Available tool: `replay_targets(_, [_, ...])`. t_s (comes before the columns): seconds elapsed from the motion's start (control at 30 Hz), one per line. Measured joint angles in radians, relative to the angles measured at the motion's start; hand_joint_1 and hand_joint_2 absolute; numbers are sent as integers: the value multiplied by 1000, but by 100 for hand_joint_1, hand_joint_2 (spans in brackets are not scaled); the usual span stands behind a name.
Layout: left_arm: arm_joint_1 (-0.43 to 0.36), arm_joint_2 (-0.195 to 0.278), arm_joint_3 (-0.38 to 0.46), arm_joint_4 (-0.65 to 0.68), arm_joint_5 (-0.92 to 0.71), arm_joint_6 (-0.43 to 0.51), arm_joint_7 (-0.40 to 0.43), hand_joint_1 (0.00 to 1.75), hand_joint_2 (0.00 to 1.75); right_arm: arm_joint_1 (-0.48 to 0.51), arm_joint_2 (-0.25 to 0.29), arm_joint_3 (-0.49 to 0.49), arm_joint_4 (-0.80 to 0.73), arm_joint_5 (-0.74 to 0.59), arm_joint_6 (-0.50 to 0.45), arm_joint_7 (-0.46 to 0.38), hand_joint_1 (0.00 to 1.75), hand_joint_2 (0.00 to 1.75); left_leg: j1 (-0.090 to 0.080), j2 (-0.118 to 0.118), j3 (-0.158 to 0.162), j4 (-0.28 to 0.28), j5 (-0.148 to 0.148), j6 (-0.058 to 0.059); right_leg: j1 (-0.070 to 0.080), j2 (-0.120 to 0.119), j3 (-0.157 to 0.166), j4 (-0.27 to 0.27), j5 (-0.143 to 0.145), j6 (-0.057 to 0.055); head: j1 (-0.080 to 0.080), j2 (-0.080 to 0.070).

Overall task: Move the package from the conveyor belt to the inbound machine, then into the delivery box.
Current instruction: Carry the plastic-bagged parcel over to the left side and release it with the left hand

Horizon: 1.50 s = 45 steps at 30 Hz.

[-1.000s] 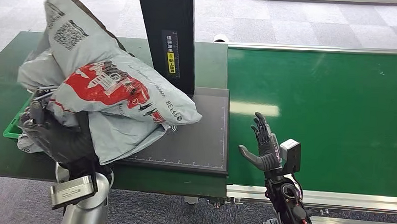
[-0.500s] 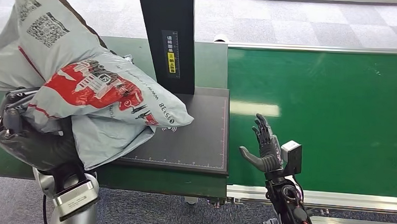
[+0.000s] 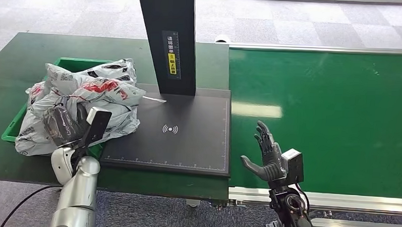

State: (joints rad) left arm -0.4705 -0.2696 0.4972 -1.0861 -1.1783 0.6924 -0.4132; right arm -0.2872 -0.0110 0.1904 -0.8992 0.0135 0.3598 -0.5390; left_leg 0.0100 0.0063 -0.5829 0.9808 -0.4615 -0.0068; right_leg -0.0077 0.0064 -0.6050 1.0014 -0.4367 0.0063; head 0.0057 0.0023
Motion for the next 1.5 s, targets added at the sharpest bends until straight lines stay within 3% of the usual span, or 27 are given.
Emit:
replay_targets(0.17, [-39, 13, 106, 81, -23, 1, -23, 175, 175, 16, 5, -17, -13, 5, 0, 2, 0, 175, 0, 0, 0, 0, -1, -1, 0, 0, 0, 0, -1, 0, 0, 0])
replay_targets(0.4, [-55, 15, 131, 120, -129, 1, 38, 175, 175, 23, 13, -21, -19, 28, 6, 15, 0, 175, 0, -1, 3, -1, -1, -1, 0, -1, 3, 0, -1, 0, 0, 0])
replay_targets(0.6, [-59, -8, 245, 77, 2, 2, -190, 175, 175, 24, 17, -21, -21, 29, 10, 18, 0, 175, 0, 0, 4, 0, -1, -1, 0, 0, 3, 0, -1, 0, 0, 0])
replay_targets(0.73, [-87, -17, 366, 62, -68, 2, -232, 145, 175, 24, 19, -21, -21, 28, 10, 16, 0, 175, 0, 0, 3, 0, -1, -1, 0, 0, 2, 0, -1, 0, 0, 0])
replay_targets(0.77, [-94, -18, 392, 56, -92, 2, -227, 121, 175, 24, 19, -21, -21, 28, 10, 16, 0, 175, 0, 0, 3, 0, -1, -1, 0, 0, 2, 0, -1, 0, 0, 0])
replay_targets(0.87, [-107, -20, 453, 43, -126, 2, -214, 20, 44, 25, 19, -21, -21, 28, 10, 16, 0, 175, 0, 0, 3, 0, -1, -1, 0, 0, 2, 0, -1, 0, 0, 0])
replay_targets(0.9, [-109, -20, 468, 39, -129, 2, -213, 3, 0, 25, 19, -21, -21, 28, 10, 16, 0, 175, 0, 0, 3, 0, -1, -1, 0, 0, 2, 0, -1, 0, 0, 0])
replay_targets(1.27, [-118, -39, 568, -27, -86, 2, -280, 0, 0, 31, 20, -21, -28, 27, 9, 20, 0, 175, 0, 0, 2, 0, -1, -1, 0, 0, 2, 0, -1, 0, 0, 0])
replay_targets(1.5, [-69, -57, 480, -179, 124, 2, -287, 0, 0, 32, 20, -21, -29, 23, 9, 20, 0, 175, 0, 0, 2, 0, -1, -1, 0, -1, 1, 0, -1, 0, 0, 0])
